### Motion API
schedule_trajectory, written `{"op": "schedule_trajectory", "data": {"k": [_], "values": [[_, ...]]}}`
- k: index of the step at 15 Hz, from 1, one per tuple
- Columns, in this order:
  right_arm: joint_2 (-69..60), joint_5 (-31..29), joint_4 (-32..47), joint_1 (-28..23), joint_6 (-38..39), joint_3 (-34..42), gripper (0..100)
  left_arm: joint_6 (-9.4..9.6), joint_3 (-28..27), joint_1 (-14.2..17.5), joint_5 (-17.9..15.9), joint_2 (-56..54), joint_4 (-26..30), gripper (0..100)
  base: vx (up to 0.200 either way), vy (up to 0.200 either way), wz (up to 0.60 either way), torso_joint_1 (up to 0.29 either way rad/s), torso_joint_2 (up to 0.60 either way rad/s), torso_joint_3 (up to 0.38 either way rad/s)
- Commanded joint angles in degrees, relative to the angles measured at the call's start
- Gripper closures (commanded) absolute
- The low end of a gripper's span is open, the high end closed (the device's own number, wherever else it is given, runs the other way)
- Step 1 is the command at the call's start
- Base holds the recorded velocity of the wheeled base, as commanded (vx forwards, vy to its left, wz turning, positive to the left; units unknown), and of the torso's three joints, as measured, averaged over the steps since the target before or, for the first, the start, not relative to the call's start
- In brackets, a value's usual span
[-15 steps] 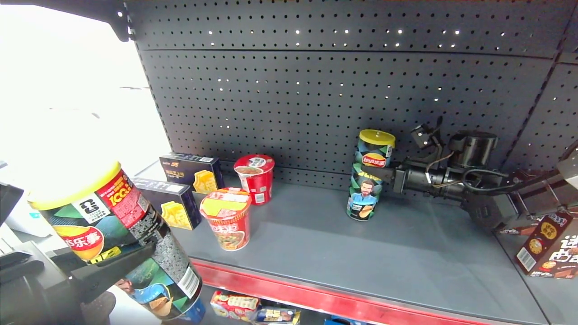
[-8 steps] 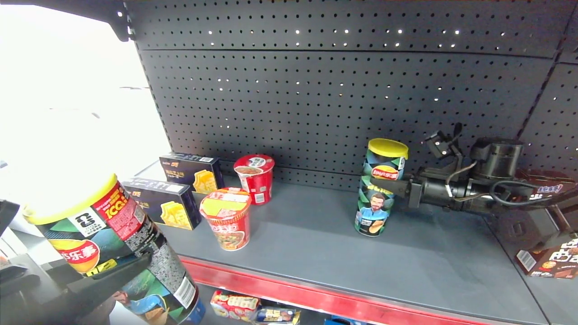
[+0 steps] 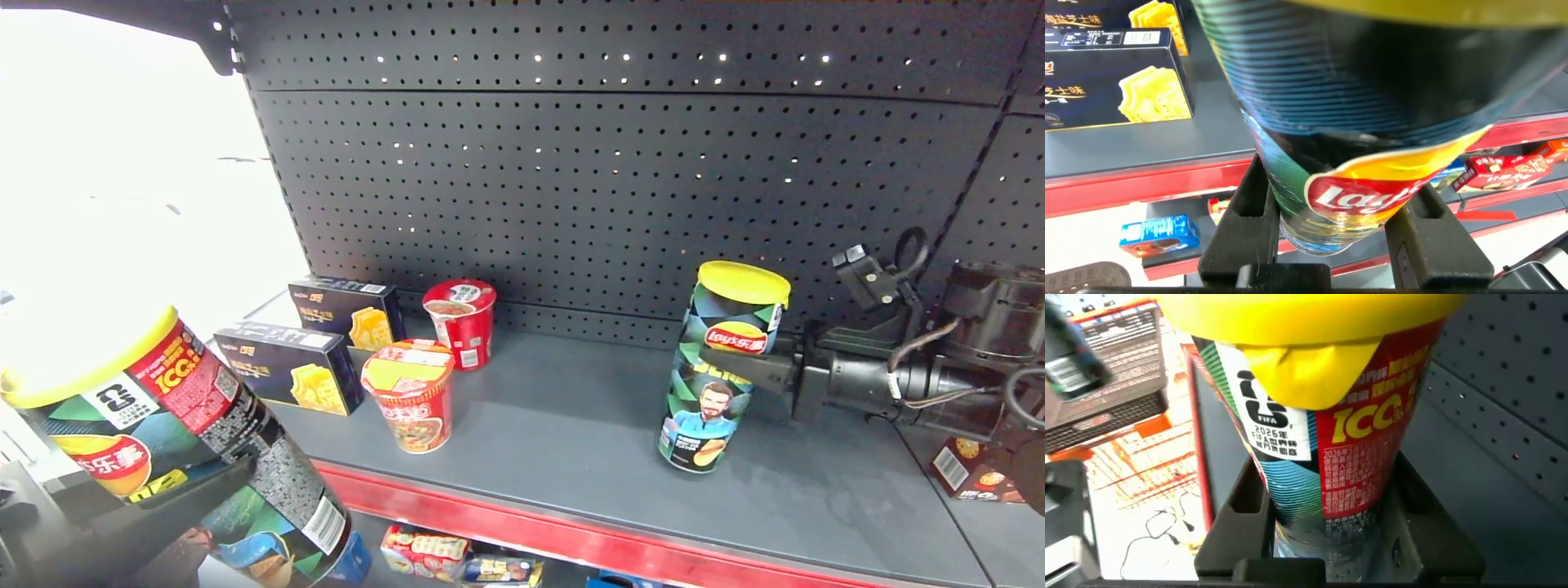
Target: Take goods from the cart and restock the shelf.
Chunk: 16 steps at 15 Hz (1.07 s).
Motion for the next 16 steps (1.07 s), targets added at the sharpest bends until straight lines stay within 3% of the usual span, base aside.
{"op": "schedule_trajectory", "data": {"k": [1,8,16], "values": [[-5.09,-0.04,-0.13,0.42,-0.01,3.21,100,-0.04,0.11,0.00,0.07,-0.59,-0.02,100,0.000,0.000,0.00,0.000,0.00,0.000],[-9.13,0.40,-0.22,0.86,-0.19,11.48,100,-0.04,0.11,0.00,0.16,-0.77,-0.02,100,0.000,0.000,0.00,0.000,0.00,0.000],[-6.76,0.75,-0.75,1.21,-0.10,10.42,100,-0.04,0.99,0.00,0.16,-0.77,-0.02,100,0.000,0.000,0.00,0.000,0.00,0.000]]}}
